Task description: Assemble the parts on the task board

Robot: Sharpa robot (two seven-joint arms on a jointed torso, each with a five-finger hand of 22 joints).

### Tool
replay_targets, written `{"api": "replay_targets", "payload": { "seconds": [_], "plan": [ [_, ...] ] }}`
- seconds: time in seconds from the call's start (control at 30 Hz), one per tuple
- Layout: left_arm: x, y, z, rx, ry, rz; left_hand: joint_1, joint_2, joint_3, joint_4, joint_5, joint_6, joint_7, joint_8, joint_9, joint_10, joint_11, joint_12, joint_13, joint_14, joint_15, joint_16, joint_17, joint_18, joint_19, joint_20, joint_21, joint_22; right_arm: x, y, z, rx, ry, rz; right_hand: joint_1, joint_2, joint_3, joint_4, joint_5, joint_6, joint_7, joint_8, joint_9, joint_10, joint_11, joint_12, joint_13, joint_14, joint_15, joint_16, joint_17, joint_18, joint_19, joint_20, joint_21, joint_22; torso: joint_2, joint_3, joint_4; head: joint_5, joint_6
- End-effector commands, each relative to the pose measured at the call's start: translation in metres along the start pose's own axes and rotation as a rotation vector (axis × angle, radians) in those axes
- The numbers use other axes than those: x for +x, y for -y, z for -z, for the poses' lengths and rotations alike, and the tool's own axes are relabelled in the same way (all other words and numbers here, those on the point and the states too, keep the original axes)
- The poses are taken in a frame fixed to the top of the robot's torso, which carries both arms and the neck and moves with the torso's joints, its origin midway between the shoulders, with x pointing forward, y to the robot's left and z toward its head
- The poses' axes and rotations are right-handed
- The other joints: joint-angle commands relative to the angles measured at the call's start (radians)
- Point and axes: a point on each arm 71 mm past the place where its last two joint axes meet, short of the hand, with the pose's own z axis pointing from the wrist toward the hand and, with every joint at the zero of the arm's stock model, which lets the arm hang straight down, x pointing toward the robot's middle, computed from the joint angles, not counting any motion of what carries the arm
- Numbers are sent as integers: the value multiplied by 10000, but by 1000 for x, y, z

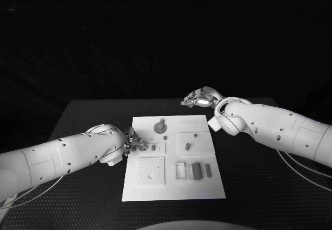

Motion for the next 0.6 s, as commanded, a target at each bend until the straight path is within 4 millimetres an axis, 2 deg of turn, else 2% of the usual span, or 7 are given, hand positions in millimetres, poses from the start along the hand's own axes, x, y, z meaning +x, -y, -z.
{"api": "replay_targets", "payload": {
  "seconds": [0.03,0.33,0.6],
  "plan": [
    [0,-1,-1,-10,42,53,-19,-108,-15,81,-73,-16,44,-57,8,29,27,-49,17,-11,-50,-65,13,60,7,-55,-69,105,1,0,0,-51,-119,0,-4,67,-23,13,-14,-73,291,60,-17,-66,-11,39,-10,-101,-2,-51,14,-72,-45,13,-55,11,0,4,-2,-5,0],
    [-1,-2,-1,-41,50,83,-46,-154,-42,135,-93,-19,44,-73,12,31,26,-53,20,-8,-52,-67,16,64,12,-57,-74,105,2,1,0,-36,-140,-4,-3,65,-25,10,-14,-76,292,60,-20,-69,-10,41,-16,-103,-1,-52,15,-72,-45,13,-60,16,-3,4,-2,-4,-7],
    [-1,-2,-1,-42,104,189,-78,-291,-92,198,-111,-40,48,-107,19,22,29,-61,28,-16,-52,-77,20,73,9,-63,-87,104,2,1,0,-35,-178,-6,-2,65,-26,9,-14,-82,294,58,-23,-70,-9,44,-21,-104,-1,-52,15,-73,-46,14,-65,21,0,3,4,-22,-10]
  ]
}}
